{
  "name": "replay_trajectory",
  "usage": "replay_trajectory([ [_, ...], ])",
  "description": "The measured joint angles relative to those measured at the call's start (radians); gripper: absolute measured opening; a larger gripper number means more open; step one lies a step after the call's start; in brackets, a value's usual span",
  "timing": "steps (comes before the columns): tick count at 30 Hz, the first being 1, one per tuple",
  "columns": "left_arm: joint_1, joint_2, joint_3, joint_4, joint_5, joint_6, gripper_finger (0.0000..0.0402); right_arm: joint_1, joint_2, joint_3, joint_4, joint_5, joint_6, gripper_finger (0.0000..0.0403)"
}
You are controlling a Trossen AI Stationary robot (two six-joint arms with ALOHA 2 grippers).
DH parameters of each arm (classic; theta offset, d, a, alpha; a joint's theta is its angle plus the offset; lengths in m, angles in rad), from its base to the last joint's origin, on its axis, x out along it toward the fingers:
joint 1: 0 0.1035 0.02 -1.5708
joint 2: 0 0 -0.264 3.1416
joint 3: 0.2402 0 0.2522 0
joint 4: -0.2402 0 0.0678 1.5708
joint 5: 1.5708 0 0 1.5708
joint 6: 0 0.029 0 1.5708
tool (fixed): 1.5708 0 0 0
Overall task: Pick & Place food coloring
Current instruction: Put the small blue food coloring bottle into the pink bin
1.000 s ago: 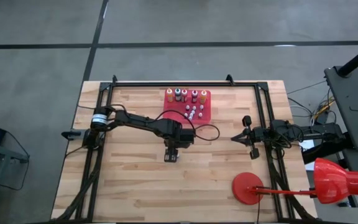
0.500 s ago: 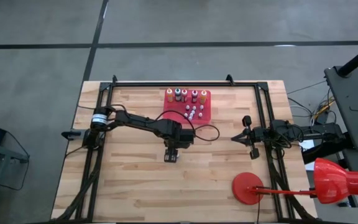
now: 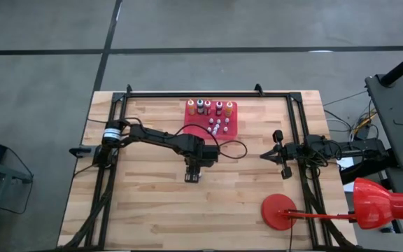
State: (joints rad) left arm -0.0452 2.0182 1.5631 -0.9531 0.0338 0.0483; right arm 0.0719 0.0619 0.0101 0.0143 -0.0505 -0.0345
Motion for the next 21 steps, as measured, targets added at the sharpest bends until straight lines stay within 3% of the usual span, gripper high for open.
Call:
replay_trajectory([
  [21,0.000,0.000,-0.013,0.018,0.032,-0.001,0.0093,0.000,0.000,0.000,0.000,0.000,0.000,0.0008],
])
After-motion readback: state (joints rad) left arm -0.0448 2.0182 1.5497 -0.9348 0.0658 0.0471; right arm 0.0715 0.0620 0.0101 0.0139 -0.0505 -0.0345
